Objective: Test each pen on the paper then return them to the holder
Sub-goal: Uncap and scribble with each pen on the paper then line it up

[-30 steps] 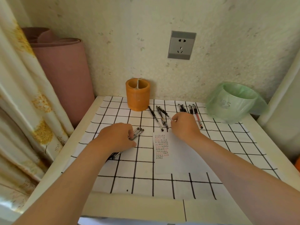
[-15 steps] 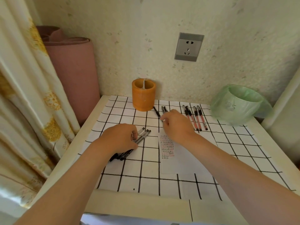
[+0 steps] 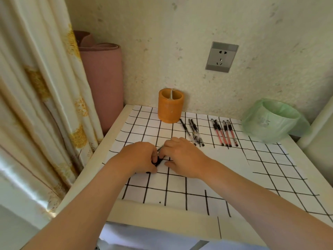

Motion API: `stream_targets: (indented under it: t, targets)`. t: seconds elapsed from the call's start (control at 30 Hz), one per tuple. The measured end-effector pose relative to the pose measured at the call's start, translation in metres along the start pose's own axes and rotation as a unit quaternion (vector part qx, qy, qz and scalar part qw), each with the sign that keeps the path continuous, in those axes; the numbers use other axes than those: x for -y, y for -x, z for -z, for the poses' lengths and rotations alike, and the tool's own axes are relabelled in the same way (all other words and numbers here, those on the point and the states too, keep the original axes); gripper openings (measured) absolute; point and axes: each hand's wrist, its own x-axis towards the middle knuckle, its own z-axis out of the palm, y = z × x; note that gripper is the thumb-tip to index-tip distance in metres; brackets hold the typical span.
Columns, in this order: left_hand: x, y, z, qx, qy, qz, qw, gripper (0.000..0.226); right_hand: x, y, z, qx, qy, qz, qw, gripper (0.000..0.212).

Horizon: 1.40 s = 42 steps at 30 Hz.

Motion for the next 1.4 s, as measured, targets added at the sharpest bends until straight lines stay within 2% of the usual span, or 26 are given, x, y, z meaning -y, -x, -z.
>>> stream_targets:
  t: [0.13, 0.4, 0.57, 0.77, 0.87, 1.03, 1.23, 1.4]
  targets:
    - [-0.003, -0.003, -0.002, 0.006, -0.021, 0.002, 1.0, 0.028, 0.004, 0.003, -0.003, 0.011, -0.007, 0.035, 0.999, 0.009]
    - [-0.006, -0.006, 0.0, 0.004, -0.034, 0.009, 0.999, 0.031, -0.007, 0.005, -0.013, 0.019, 0.02, 0.042, 0.999, 0.029]
    - [-0.011, -0.006, 0.004, -0.035, 0.041, -0.006, 0.999, 0.016, -0.012, 0.012, 0.01, -0.017, -0.043, -0.002, 0.999, 0.024]
    - [-0.029, -0.004, 0.008, -0.12, 0.16, -0.059, 0.978, 0.014, -0.016, 0.031, 0.038, -0.085, -0.038, -0.076, 0.993, 0.026]
    - [-0.043, -0.002, 0.008, -0.136, 0.195, -0.083, 0.968, 0.01, -0.015, 0.041, 0.049, -0.079, -0.024, -0.105, 0.991, 0.036]
    - [-0.058, -0.003, 0.002, -0.141, 0.229, -0.114, 0.956, 0.003, -0.021, 0.063, 0.055, -0.073, -0.032, -0.131, 0.988, 0.024]
    - [-0.073, -0.004, -0.007, -0.162, 0.255, -0.146, 0.942, 0.004, -0.022, 0.077, 0.053, -0.047, -0.12, -0.164, 0.978, 0.014]
    - [-0.077, -0.009, -0.012, -0.142, 0.24, -0.15, 0.949, 0.005, -0.022, 0.082, 0.05, -0.03, -0.117, -0.177, 0.977, 0.021]
